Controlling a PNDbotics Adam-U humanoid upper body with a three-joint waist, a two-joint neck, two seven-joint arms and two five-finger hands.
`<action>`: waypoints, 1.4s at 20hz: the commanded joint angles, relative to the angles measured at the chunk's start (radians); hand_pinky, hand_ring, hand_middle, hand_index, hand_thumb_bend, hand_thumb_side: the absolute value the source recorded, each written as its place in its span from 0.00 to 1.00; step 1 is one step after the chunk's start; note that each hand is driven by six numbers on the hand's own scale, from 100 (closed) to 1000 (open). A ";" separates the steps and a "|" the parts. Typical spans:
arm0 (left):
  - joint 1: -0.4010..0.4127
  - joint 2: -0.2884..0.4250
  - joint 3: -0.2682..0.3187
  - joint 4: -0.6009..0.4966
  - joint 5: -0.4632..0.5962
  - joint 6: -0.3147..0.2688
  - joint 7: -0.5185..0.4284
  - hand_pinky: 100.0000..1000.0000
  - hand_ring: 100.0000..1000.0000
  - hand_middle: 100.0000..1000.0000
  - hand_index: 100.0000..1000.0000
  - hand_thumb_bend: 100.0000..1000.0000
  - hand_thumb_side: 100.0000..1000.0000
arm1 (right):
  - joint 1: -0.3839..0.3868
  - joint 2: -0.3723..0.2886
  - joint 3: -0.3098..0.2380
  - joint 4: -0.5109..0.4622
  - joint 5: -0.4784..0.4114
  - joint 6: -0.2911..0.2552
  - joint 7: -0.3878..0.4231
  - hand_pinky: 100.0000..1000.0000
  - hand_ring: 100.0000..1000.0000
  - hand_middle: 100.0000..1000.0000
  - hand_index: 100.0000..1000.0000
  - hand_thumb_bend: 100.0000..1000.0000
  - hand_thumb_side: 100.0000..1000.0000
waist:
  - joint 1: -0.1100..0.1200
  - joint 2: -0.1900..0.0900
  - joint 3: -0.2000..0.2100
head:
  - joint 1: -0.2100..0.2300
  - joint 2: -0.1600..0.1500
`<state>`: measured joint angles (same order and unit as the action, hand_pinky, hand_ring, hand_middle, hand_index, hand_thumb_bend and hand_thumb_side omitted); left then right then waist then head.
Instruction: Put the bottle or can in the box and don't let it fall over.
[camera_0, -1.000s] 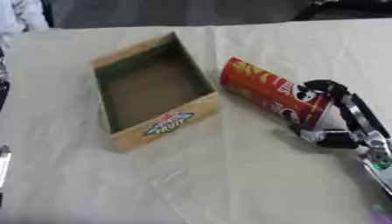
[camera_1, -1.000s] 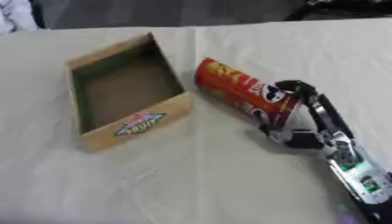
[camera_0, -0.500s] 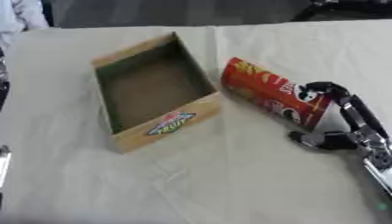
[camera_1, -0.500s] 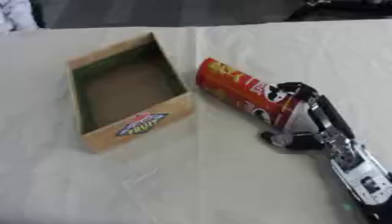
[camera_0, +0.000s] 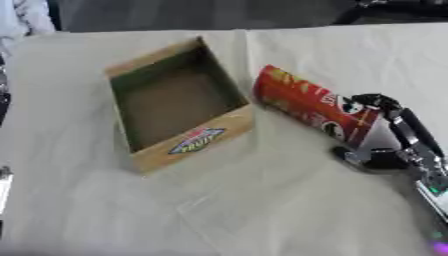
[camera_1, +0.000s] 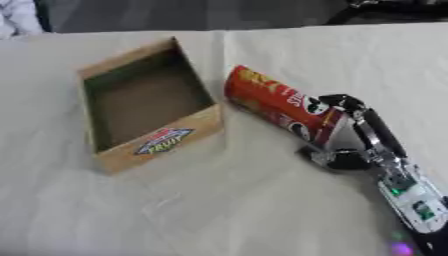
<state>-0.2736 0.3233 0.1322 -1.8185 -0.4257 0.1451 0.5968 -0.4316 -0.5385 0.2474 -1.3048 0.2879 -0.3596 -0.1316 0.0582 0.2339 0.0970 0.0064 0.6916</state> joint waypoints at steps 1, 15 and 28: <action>-0.014 0.016 0.007 -0.021 0.001 -0.003 0.003 0.70 0.90 0.73 0.73 0.38 0.66 | 0.009 -0.003 0.005 0.020 -0.025 -0.008 -0.006 0.57 0.77 0.73 0.78 0.36 0.00 | 0.002 -0.011 -0.001 | 0.001 -0.005; -0.013 0.017 0.008 -0.021 -0.004 -0.002 0.004 0.71 0.90 0.73 0.72 0.37 0.65 | 0.008 -0.018 0.011 -0.026 -0.259 -0.060 0.047 0.54 0.71 0.65 0.71 0.21 0.00 | 0.002 -0.012 -0.003 | 0.000 -0.003; -0.012 0.018 0.009 -0.022 -0.003 -0.003 0.004 0.71 0.90 0.73 0.72 0.37 0.65 | -0.014 -0.029 -0.006 -0.110 -0.300 -0.104 -0.059 0.52 0.66 0.59 0.65 0.13 0.00 | 0.001 -0.015 -0.004 | 0.002 -0.001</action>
<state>-0.2736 0.3233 0.1325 -1.8187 -0.4259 0.1435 0.5986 -0.4263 -0.5430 0.2543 -1.3834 -0.0043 -0.4594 -0.1756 0.0599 0.2340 0.0937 0.0068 0.6917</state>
